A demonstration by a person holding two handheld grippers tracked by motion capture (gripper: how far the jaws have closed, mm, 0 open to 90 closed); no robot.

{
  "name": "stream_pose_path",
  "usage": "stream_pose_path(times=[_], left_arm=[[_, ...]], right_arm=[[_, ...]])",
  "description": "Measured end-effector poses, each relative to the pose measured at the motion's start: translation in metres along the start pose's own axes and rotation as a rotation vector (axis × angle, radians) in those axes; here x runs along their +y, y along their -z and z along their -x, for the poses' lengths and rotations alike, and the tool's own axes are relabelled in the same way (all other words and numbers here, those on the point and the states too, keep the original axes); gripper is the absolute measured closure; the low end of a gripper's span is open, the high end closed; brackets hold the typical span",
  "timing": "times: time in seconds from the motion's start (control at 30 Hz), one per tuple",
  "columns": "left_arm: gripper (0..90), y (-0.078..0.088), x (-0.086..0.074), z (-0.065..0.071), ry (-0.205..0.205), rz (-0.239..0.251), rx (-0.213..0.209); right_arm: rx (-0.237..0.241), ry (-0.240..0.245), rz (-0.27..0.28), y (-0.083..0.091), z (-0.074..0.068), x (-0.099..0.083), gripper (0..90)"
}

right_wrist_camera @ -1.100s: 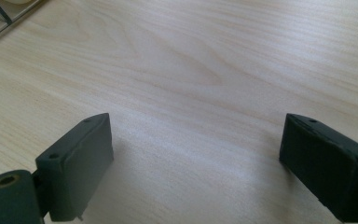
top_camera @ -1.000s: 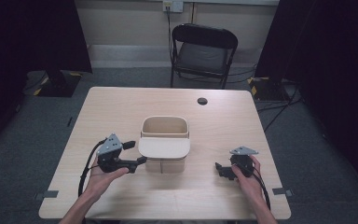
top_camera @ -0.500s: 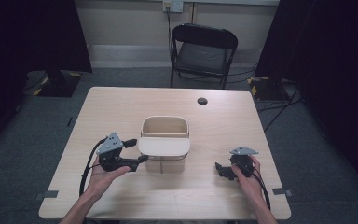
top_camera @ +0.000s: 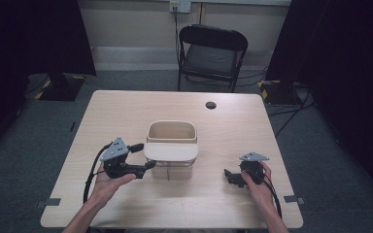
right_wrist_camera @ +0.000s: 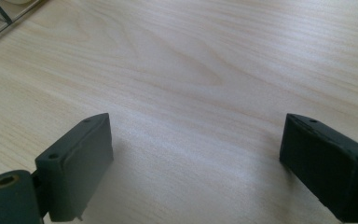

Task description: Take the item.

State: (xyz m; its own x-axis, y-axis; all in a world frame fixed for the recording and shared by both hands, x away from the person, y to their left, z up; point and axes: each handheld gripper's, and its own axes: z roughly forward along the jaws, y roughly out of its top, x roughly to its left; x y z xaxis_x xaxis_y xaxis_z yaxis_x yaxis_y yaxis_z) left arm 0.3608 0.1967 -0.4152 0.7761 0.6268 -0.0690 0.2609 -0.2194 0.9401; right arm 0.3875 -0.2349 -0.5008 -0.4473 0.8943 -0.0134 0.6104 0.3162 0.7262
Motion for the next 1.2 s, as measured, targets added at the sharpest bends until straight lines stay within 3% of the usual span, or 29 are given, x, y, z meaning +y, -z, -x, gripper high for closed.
stream_pose_path(times=[1.2], left_arm=[[21.9, -0.004, 0.013, 0.0, -0.041, 0.019, -0.005]], right_arm=[[0.003, 0.001, -0.001, -0.001, 0.0, 0.0, 8.2]])
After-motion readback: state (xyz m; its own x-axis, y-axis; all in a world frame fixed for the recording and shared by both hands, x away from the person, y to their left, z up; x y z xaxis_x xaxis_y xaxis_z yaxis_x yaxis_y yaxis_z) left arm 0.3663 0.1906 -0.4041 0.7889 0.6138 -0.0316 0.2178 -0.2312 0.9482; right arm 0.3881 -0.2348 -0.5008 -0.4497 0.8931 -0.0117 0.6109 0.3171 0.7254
